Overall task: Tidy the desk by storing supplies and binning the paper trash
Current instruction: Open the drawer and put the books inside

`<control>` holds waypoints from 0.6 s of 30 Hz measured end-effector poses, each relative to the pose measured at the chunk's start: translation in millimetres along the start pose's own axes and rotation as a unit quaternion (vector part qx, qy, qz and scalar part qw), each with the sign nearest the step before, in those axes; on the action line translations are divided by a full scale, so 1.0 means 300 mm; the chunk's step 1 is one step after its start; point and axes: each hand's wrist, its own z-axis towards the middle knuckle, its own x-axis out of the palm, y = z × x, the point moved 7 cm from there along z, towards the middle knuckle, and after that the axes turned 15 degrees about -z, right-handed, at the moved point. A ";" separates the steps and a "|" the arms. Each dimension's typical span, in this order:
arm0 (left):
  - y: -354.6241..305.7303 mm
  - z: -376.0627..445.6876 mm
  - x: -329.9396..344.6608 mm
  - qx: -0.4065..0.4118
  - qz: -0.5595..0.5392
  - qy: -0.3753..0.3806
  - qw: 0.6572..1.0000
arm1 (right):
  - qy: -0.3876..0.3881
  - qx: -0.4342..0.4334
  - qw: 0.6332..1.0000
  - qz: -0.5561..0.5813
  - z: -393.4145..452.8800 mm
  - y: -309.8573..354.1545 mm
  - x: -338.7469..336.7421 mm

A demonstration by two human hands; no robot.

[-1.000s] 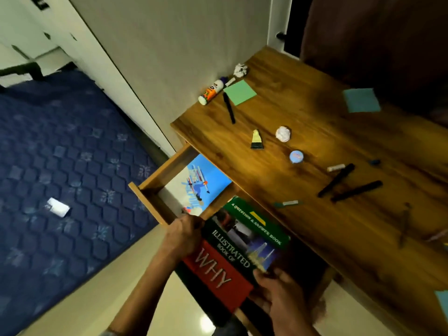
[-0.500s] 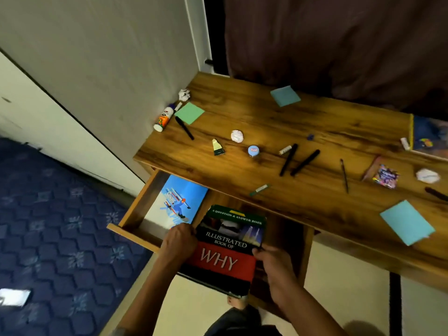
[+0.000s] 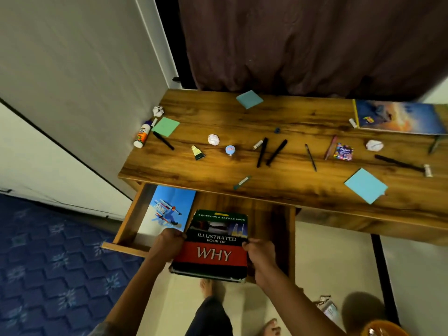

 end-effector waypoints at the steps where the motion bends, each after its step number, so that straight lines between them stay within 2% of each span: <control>1: 0.003 0.018 0.000 -0.006 0.001 0.005 1.000 | -0.010 -0.001 1.000 -0.006 0.017 0.005 0.006; 8: 0.027 0.259 0.020 0.024 0.025 0.077 0.996 | -0.083 0.010 0.996 -0.041 0.149 0.078 0.084; 15: 0.026 0.442 0.031 0.045 0.099 0.082 0.991 | -0.143 0.030 0.983 -0.113 0.264 0.132 0.163; 18: 0.018 0.479 0.034 0.069 0.145 0.081 0.984 | -0.163 0.042 0.981 -0.099 0.300 0.120 0.198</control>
